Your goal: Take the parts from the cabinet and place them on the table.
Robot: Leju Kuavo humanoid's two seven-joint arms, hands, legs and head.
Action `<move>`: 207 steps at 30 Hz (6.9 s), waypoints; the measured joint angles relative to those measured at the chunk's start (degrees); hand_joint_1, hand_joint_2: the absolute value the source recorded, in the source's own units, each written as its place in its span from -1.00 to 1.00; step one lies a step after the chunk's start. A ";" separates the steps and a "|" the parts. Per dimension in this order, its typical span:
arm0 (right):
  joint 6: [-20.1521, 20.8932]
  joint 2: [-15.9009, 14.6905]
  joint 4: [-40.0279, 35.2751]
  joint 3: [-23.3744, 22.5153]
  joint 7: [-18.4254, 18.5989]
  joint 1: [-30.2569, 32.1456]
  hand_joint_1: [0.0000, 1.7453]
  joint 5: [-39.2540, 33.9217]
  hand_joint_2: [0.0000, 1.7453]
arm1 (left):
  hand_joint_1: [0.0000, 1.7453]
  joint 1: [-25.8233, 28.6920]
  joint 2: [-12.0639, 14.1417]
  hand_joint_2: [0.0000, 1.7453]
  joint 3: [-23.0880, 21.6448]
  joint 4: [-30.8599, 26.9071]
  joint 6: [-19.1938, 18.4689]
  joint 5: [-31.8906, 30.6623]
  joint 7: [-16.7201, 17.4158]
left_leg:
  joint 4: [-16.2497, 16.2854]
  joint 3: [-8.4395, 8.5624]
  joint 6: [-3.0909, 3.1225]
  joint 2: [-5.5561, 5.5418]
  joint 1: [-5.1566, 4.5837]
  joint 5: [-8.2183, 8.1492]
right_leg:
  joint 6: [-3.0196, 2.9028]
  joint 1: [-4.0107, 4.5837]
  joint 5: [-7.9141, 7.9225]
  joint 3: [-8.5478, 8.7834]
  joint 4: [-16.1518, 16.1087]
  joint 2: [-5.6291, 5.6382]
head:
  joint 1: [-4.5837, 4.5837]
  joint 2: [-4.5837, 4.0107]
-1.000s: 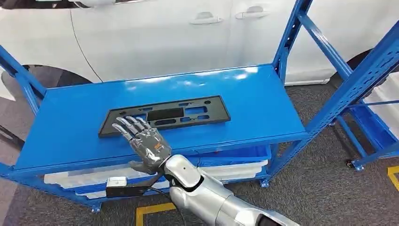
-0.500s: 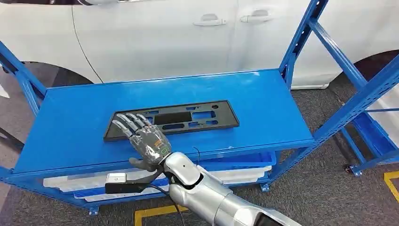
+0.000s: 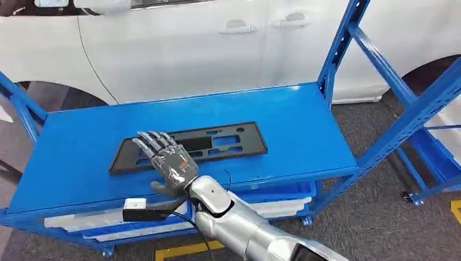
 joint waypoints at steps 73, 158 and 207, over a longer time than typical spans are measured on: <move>-5.86 0.26 22.58 13.51 29.44 -5.64 -1.00 19.41 1.00 | -1.00 -0.33 0.52 -1.00 -1.42 0.02 -0.18 0.00 -2.12 | -7.04 1.59 1.89 -0.15 0.13 5.53 | 2.51 0.23 -0.84 -0.20 1.25 0.03 | 0.63 0.00; 45.89 -16.22 -74.25 -33.20 -22.43 24.39 1.00 -76.93 1.00 | -1.00 -0.42 -1.29 1.00 -1.07 0.07 -3.94 0.00 -21.11 | 3.74 -2.14 0.86 -0.05 -0.32 0.58 | 0.70 0.15 -0.23 -0.45 0.92 -0.20 | 2.08 0.00; 53.03 -26.40 -65.13 -23.17 -21.70 24.28 1.00 -78.58 1.00 | -1.00 -0.11 -0.44 1.00 -0.04 0.00 5.81 0.00 -11.26 | -7.18 -1.65 2.56 0.53 -0.65 8.79 | 3.22 -0.16 -5.87 6.91 -0.20 -0.27 | 2.18 0.00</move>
